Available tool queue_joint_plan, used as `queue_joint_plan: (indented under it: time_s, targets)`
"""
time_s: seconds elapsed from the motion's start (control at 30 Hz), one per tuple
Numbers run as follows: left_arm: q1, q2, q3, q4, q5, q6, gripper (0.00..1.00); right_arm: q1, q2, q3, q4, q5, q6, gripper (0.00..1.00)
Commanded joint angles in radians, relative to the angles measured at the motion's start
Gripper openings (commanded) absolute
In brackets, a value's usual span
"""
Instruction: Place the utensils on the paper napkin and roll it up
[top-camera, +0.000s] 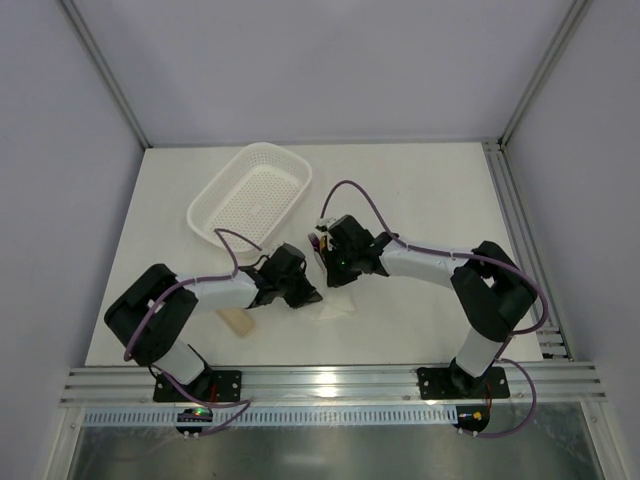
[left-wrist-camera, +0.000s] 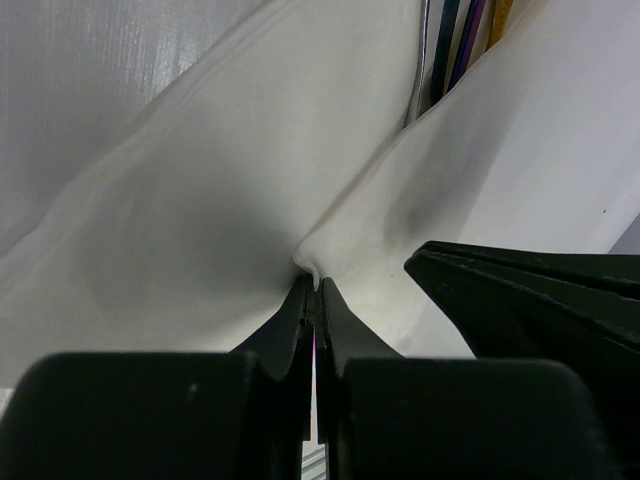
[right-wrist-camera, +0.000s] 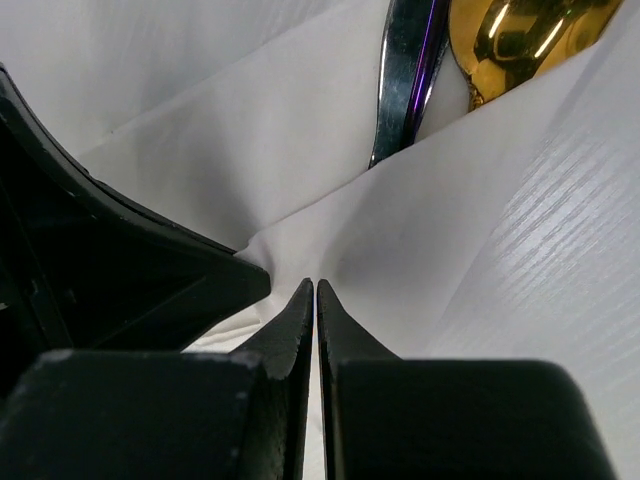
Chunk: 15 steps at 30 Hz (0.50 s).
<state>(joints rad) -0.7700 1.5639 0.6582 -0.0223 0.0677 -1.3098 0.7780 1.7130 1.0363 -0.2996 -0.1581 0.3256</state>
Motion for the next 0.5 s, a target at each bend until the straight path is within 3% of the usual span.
queue_joint_plan:
  time_s: [0.0, 0.47]
  targets:
    - [-0.006, 0.01, -0.017, -0.166, -0.092, 0.021, 0.0, 0.01, -0.003, -0.016, 0.06, -0.02, 0.021, 0.04]
    - [-0.014, -0.001, 0.024, -0.234, -0.123, 0.03, 0.01, 0.079, 0.059, -0.036, 0.025, 0.121, 0.026, 0.04]
